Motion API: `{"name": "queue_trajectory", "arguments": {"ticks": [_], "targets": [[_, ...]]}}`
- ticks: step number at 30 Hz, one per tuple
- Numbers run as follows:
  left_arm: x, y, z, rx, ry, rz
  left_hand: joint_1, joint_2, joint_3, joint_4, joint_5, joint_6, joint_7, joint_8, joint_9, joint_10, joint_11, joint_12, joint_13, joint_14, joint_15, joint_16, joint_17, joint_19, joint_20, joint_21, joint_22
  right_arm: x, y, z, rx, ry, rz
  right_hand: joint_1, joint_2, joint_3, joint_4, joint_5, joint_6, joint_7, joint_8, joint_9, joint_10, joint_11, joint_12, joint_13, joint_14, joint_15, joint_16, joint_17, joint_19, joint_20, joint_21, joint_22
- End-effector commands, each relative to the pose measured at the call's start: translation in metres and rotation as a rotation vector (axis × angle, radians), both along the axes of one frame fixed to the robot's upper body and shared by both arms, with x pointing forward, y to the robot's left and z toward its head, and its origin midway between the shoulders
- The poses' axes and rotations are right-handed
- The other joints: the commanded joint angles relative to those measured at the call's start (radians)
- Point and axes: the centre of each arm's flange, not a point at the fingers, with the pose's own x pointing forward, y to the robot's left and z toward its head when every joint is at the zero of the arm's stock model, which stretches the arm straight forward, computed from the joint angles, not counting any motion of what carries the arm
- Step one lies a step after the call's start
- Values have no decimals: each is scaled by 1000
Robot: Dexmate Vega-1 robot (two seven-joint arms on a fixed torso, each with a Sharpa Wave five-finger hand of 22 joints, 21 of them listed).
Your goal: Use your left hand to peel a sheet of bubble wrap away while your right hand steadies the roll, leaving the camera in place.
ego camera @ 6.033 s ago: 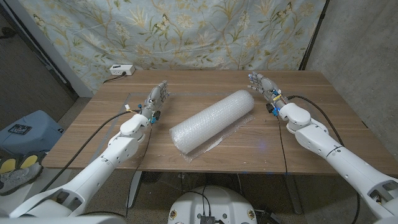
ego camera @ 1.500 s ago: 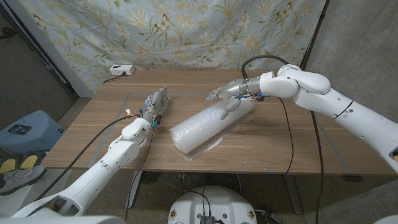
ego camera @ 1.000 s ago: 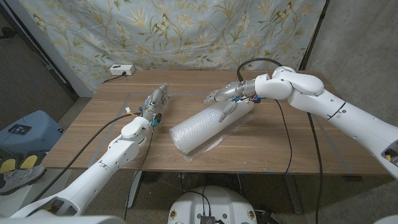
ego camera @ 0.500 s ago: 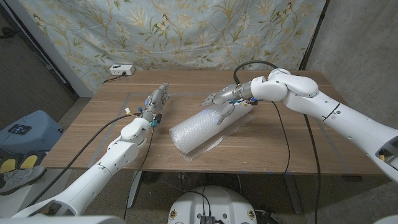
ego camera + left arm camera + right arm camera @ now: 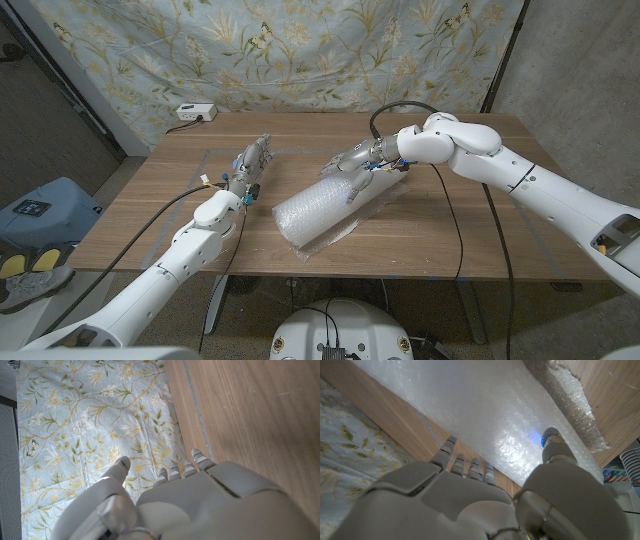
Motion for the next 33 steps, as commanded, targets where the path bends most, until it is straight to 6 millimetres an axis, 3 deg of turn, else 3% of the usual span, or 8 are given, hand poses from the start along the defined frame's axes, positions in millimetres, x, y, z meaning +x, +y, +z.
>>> {"name": "queue_trajectory", "arguments": {"ticks": [1, 20, 33], "targets": [[5, -4, 2, 6, 7, -11, 12, -2, 1, -5, 7, 9, 0, 7, 4, 5, 0, 1, 2, 8, 2, 4, 1, 7, 0, -2, 3, 12, 4, -3, -18, 19, 7, 5, 2, 3, 3, 4, -10, -4, 3, 5, -9, -5, 6, 4, -13, -1, 3, 5, -2, 4, 0, 2], [11, -5, 0, -7, 27, -4, 15, -1, 2, -7, 8, 16, 1, 9, 4, 12, 1, 4, 2, 17, 2, 6, 1, 15, 1, -1, 3, 30, 5, -13, -62, 28, 13, -3, 9, -2, 10, 4, -3, -3, 10, 5, 3, -11, 16, 3, -3, -6, 12, 6, 3, 6, 6, 2], [13, -8, -1, -11, 32, -5, 20, 0, 4, -11, 10, 33, 2, 13, 4, 30, 4, 9, 3, 32, 3, 10, 0, 28, 5, 1, 3, 29, 4, -16, -68, 7, 24, 2, 12, -9, 7, 6, 42, -7, 27, 5, 85, -29, 46, 6, 68, -55, 38, 5, 56, -33, 23, 2]]}}
